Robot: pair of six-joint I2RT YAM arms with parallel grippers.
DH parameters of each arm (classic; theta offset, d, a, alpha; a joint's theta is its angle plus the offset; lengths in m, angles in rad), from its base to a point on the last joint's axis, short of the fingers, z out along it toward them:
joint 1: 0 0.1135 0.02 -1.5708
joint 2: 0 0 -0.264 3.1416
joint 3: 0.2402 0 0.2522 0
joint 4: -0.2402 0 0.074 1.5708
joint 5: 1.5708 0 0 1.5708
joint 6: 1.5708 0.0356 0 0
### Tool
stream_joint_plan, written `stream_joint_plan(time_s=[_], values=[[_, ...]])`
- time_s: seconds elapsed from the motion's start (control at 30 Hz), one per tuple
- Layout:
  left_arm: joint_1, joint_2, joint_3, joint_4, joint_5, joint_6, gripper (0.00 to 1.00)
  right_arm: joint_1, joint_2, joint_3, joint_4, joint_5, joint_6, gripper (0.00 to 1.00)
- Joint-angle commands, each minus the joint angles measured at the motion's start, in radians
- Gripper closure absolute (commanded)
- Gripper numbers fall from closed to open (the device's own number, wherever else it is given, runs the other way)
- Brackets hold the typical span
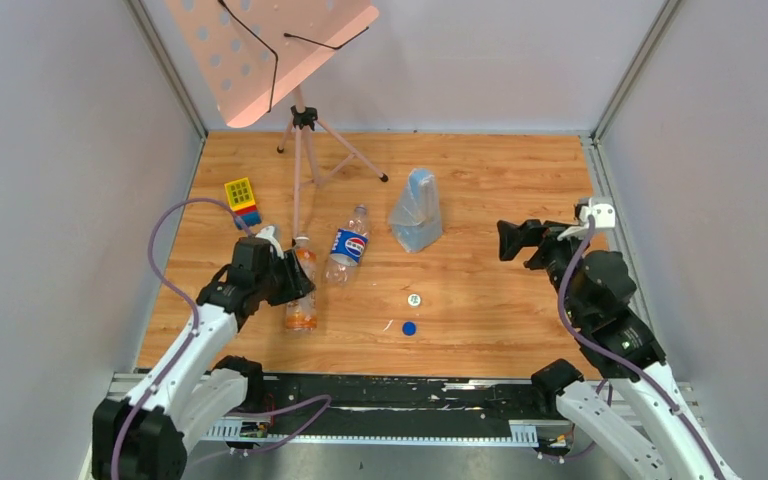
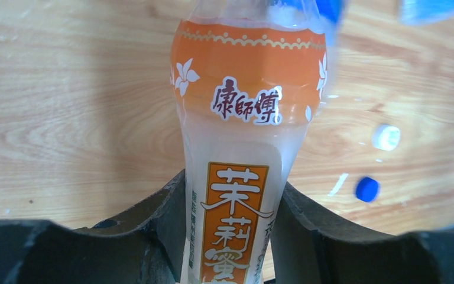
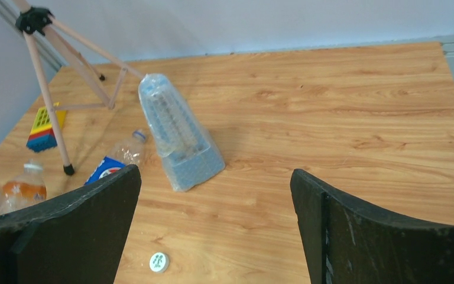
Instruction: Screw on the bottle caps
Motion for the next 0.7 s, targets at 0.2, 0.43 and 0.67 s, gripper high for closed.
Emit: stream_joint_plan(time_s=[0.2, 0.43, 0.67], values=[[-0.104, -0.301, 0.060, 0.106, 0.150, 0.089, 0.45, 0.001, 0.205, 0.142, -0.017, -0.356, 0.067, 0.00], [-0.286, -0.245, 0.089, 0.293, 0.113, 0.149, 0.43, 0.001, 0.398, 0.276, -0.018, -0.623, 0.126, 0.00], [-0.495, -0.098, 0.169, 0.402, -0.032, 0.341, 0.41, 0.001, 0.599, 0.421, -0.044, -0.823, 0.219, 0.04]])
